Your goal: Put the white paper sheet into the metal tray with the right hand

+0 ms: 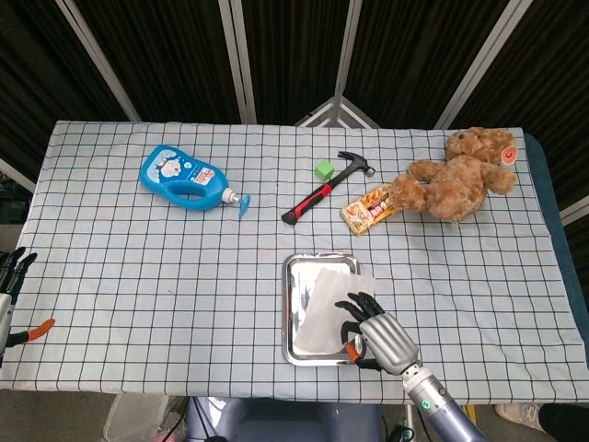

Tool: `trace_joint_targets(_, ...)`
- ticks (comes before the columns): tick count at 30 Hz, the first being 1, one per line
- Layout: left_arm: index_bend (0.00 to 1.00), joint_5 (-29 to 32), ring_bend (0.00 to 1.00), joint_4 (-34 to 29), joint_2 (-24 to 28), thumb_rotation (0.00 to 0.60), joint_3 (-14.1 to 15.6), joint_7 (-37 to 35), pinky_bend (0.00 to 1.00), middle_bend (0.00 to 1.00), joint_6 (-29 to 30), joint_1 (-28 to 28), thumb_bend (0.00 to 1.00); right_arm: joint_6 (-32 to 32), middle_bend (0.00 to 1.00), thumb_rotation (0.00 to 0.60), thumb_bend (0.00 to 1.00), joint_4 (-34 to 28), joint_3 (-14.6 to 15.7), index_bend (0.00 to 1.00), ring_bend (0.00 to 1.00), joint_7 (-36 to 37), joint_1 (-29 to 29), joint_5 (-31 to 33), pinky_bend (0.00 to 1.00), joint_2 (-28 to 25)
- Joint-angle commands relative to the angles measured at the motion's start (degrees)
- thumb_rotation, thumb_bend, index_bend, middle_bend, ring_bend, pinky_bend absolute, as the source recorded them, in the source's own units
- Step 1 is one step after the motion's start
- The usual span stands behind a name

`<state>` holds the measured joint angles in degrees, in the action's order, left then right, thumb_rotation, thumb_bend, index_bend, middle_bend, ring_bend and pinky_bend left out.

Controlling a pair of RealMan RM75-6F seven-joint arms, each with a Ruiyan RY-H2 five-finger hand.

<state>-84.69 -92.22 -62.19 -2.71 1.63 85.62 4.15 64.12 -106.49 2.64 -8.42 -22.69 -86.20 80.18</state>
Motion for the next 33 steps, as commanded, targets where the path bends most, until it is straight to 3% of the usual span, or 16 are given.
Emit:
trace_joint_targets(1,0.0,-0.04,0.0,0.04,-0.03,0.6,0.03,0.08,0.0,0.0,0.07,-0.04,0.0,-1.4,0.18,0.6,0.61,0.34,-0.24,0.69,0.0,0.4,-0.96,-0.16,0.0,-0.1)
trace_joint_targets(15,0.0,0.71,0.0,0.08,-0.09,0.6,-0.2,0.2,0.0,0.0,-0.4,0.1,0.0,-7.55,0.18,0.6,0.61,-0.19,-3.58,0.69,0.0,-0.74,-6.65,0.5,0.0,1.18)
trace_joint_targets(27,0.0,0.56,0.0,-0.15,0.0,0.6,-0.04,0.15,0.0,0.0,-0.4,0.03,0.0,-5.8,0.18,0.6,0.61,-1.43,-0.15,0.69,0.0,1.47,-5.22,-2.09,0.0,-2.25)
trace_joint_targets(33,0.0,0.44,0.0,-0.28,0.02,0.6,0.0,0.16,0.0,0.0,0.06,-0.21,0.0,-5.87,0.18,0.6,0.61,0.1,-0.49,0.69,0.0,1.93,-5.02,-0.34,0.0,-2.58)
